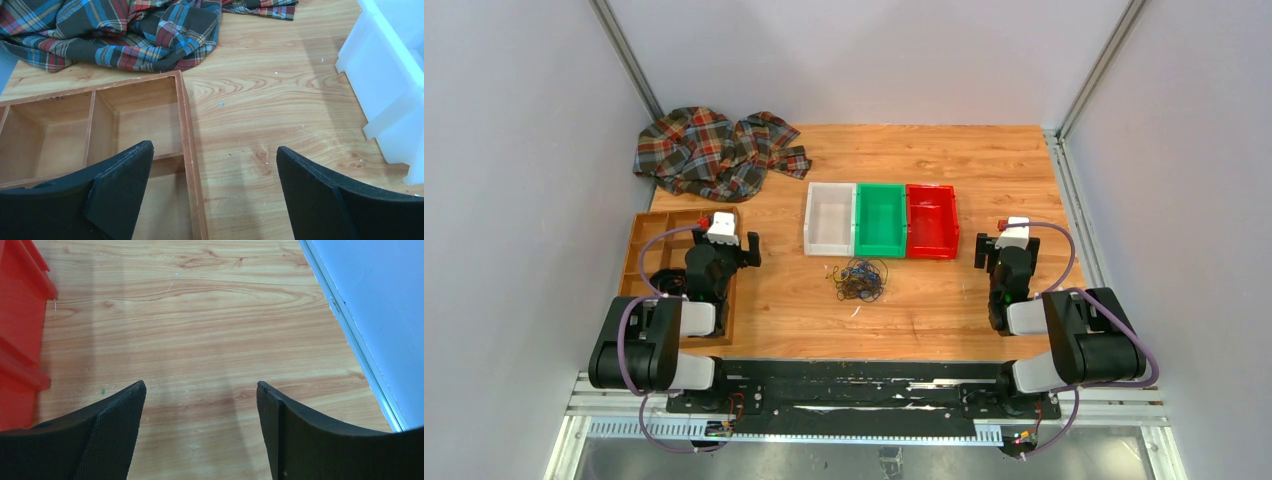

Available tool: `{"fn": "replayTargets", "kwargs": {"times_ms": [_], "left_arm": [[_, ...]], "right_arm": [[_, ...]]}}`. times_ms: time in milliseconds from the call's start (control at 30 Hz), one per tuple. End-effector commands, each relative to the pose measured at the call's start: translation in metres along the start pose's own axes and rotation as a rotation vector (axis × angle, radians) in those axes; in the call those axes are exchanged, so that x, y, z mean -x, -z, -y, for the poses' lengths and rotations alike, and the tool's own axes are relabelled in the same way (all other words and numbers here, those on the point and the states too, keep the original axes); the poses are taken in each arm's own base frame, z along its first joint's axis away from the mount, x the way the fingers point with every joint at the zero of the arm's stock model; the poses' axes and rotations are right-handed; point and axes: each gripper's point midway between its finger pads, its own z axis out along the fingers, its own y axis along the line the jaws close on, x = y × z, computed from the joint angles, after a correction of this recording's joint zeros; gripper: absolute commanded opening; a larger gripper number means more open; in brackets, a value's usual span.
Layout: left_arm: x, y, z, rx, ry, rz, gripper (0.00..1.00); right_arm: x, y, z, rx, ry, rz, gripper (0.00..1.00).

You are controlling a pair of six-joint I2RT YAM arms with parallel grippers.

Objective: Untangle the cables

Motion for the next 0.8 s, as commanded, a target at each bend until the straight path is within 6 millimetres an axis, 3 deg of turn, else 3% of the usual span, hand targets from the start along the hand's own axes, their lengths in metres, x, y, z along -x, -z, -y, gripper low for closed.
{"fn": "replayTargets", "kwargs": {"times_ms": [0, 267, 333, 433, 500, 533, 567, 667, 767], "left_arm": [[0.015, -0.004, -0.007, 0.028, 0.002, 0.05, 0.98], [0.017, -0.004, -0.007, 0.027, 0.0, 0.058, 0.98], [0.022, -0.005, -0.003, 0.004, -0.01, 0.051, 0.98], [0.035, -0.009, 0.004, -0.067, -0.043, -0.06, 0.98], [0.045, -0.009, 0.015, -0.155, -0.063, -0.14, 0.98], [0.058, -0.008, 0.025, -0.231, -0.086, -0.167, 0.98], [0.052, 0.002, 0.036, -0.311, -0.085, -0.244, 0.98], [0.06, 0.023, 0.066, -0.517, -0.056, -0.342, 0.98], [0.066, 0.037, 0.09, -0.648, -0.011, -0.406, 0.98]], "right_arm": [[0.011, -0.005, 0.004, -0.018, -0.013, 0.025, 0.81], [0.013, -0.005, 0.005, -0.016, -0.017, 0.033, 0.81], [0.027, -0.003, 0.009, -0.05, -0.01, 0.045, 0.81], [0.045, 0.001, 0.017, -0.093, -0.025, -0.095, 0.81], [0.061, 0.008, 0.022, -0.124, -0.102, -0.126, 0.81], [0.068, 0.011, 0.017, -0.096, -0.152, -0.12, 0.81], [0.075, 0.015, 0.009, -0.053, -0.196, -0.117, 0.81], [0.103, 0.022, -0.014, 0.078, -0.36, -0.068, 0.81], [0.106, 0.033, -0.018, 0.054, -0.58, -0.114, 0.81]]}}
